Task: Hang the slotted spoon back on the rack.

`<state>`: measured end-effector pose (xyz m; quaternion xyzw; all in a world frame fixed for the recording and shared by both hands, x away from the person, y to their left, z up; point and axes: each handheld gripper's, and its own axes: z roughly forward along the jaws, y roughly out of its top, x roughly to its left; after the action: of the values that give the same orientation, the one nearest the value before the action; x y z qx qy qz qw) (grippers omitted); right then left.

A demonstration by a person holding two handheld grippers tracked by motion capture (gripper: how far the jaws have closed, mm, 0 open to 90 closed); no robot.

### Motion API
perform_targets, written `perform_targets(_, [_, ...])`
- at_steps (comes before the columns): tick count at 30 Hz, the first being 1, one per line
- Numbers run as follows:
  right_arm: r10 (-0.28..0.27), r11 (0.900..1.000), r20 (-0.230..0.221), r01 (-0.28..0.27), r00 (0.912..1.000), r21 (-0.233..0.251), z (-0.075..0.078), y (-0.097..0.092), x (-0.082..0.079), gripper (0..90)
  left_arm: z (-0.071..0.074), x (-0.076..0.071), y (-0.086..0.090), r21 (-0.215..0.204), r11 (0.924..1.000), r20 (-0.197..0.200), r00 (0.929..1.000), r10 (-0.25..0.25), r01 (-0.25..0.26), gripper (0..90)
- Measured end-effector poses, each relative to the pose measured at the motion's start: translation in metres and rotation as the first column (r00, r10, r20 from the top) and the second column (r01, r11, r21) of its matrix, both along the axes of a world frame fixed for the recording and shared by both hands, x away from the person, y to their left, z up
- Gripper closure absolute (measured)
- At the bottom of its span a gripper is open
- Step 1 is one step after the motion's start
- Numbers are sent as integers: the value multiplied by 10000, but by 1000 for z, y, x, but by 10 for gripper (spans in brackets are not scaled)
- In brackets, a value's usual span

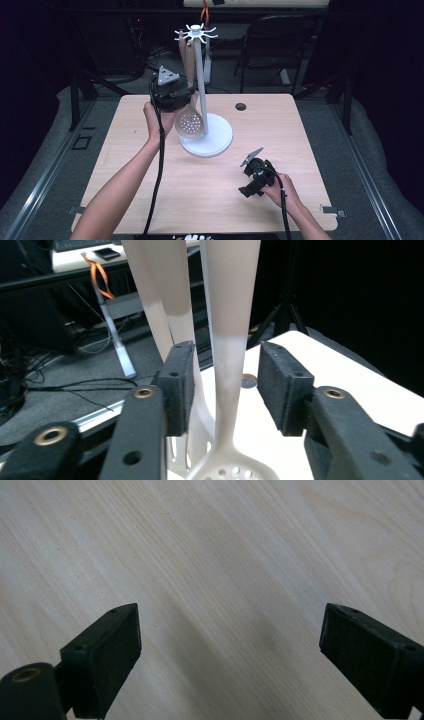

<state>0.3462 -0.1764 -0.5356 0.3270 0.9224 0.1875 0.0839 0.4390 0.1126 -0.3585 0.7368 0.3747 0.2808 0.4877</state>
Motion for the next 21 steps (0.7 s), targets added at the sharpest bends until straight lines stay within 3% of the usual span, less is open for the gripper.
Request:
perform_targets(4, [-44, 9997, 3, 44, 10000, 227, -1, 0, 0, 91, -2, -3, 5, 161, 9998, -258, 9996, -120, 124, 446])
perform_targets(13, [-65, 9999, -40, 66, 10000, 142, 0, 0, 0, 91, -10, -14, 20, 539, 9983, -590, 9981, -167, 199, 264])
perform_targets(21, [-27, 9999, -54, 28, 10000, 101, -1, 0, 0, 92, -22, -25, 42, 681, 9975, -1048, 9945, -92, 164, 164])
